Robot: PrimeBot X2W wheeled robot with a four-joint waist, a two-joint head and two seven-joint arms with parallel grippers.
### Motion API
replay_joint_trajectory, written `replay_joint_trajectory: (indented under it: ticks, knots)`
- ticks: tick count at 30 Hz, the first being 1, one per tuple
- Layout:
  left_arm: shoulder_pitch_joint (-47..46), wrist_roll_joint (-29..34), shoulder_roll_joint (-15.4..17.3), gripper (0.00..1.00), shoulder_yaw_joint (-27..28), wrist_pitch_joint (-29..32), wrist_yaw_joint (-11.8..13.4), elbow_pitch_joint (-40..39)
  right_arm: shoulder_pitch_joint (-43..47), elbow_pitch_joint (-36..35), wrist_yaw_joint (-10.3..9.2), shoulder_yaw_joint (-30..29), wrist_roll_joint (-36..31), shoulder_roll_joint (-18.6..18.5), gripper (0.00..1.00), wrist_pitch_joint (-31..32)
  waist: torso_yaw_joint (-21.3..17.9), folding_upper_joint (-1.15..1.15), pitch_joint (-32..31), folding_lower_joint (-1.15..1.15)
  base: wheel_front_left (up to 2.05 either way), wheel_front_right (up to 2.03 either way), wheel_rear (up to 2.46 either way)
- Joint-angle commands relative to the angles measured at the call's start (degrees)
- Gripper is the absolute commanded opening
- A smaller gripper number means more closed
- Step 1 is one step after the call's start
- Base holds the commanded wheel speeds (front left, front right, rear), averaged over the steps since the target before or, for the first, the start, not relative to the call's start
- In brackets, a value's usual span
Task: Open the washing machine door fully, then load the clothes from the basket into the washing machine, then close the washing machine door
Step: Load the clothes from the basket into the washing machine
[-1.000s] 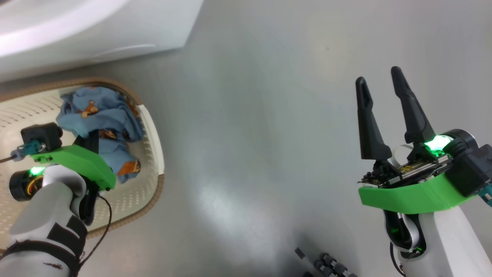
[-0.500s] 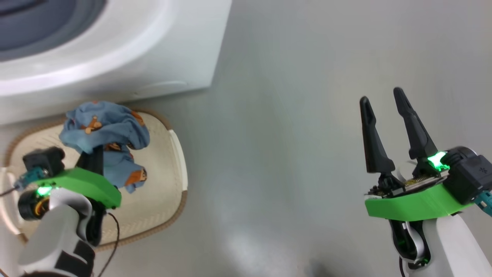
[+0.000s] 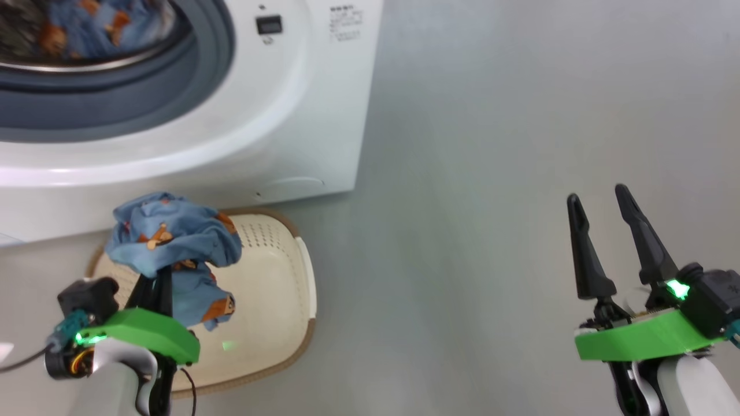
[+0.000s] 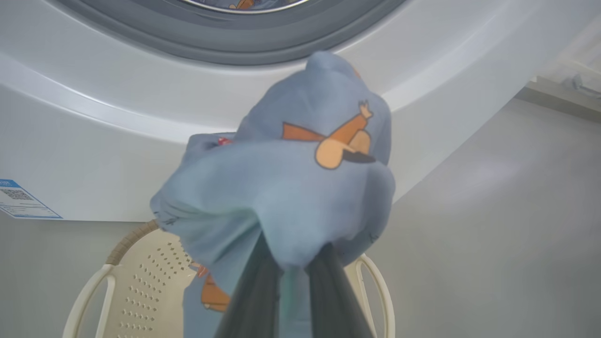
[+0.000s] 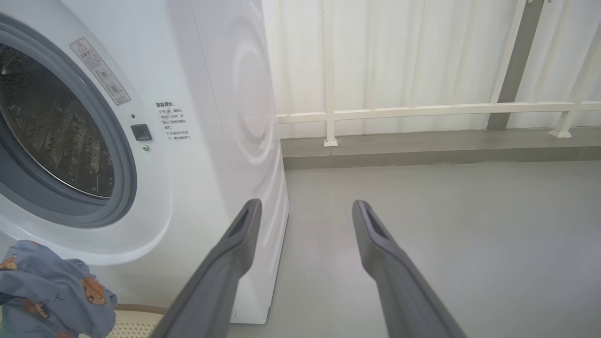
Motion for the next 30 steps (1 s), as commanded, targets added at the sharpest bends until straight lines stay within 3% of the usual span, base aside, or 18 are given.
replay_joint_trajectory:
  ticks: [1,15,30]
  knots:
    - [1.4,1.1,1.3,0.00,2.5,-0.6,0.0,-2.3,1.1,-1.0,0.25,0.7,0.3,-1.1,1.00,-0.5,2.3,0.00,-3.6,0.01,0.00,0.00,0.00]
    - [10.1,9.7,-1.2,0.00,9.1,-0.6,0.0,-16.6,5.4,-0.2,0.25,-0.1,0.5,-2.0,1.00,-0.5,5.5,0.00,-10.8,0.01,0.00,0.00,0.00]
    - [20.3,14.7,-3.4,0.00,13.6,-0.6,0.0,-30.5,10.1,-0.7,0.25,-2.3,0.7,-2.5,1.00,-0.5,8.3,0.00,-15.2,0.01,0.00,0.00,0.00]
